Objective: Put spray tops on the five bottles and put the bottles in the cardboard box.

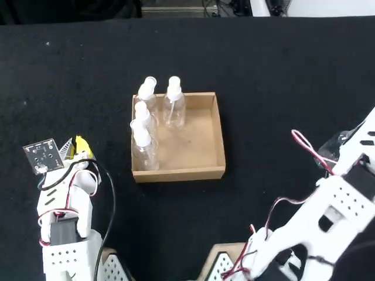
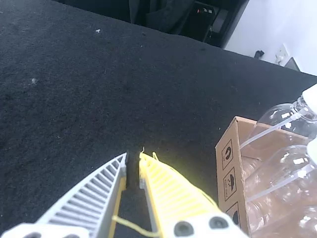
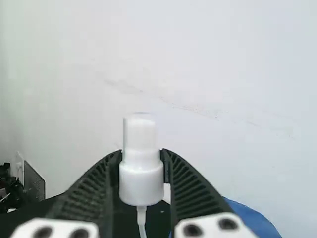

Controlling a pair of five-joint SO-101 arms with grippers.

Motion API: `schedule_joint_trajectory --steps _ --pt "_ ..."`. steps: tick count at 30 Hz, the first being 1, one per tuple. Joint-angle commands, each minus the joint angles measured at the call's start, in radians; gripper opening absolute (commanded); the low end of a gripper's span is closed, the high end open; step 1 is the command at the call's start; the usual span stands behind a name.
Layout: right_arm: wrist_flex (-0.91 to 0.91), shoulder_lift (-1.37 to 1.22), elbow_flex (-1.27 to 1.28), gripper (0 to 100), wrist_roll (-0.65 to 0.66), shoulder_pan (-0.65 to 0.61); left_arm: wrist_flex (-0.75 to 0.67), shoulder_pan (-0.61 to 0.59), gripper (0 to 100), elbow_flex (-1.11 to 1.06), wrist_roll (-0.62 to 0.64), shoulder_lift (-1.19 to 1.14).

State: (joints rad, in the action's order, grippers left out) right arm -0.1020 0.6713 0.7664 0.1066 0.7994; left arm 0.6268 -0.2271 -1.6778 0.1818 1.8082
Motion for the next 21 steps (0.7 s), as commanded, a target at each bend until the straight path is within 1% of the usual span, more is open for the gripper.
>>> schedule_joint_trajectory --steps 1,6,10,21 --pt "-0.129 -0.085 -0.005 1.1 -0.006 -0.031 0.005 -0.01 3 -0.022 -0.006 0.02" --pt "-0.147 -0.157 -0.004 1.0 -0.011 -0.04 0.005 -0.01 3 -0.022 -0.006 0.02" --pt "-0.149 -0.156 0.008 1.1 -0.118 -0.034 0.005 -0.01 3 -0.022 -0.006 0.02" --pt "-0.15 -0.162 0.041 1.1 -0.121 -0.037 0.005 -0.01 3 -0.022 -0.006 0.02"
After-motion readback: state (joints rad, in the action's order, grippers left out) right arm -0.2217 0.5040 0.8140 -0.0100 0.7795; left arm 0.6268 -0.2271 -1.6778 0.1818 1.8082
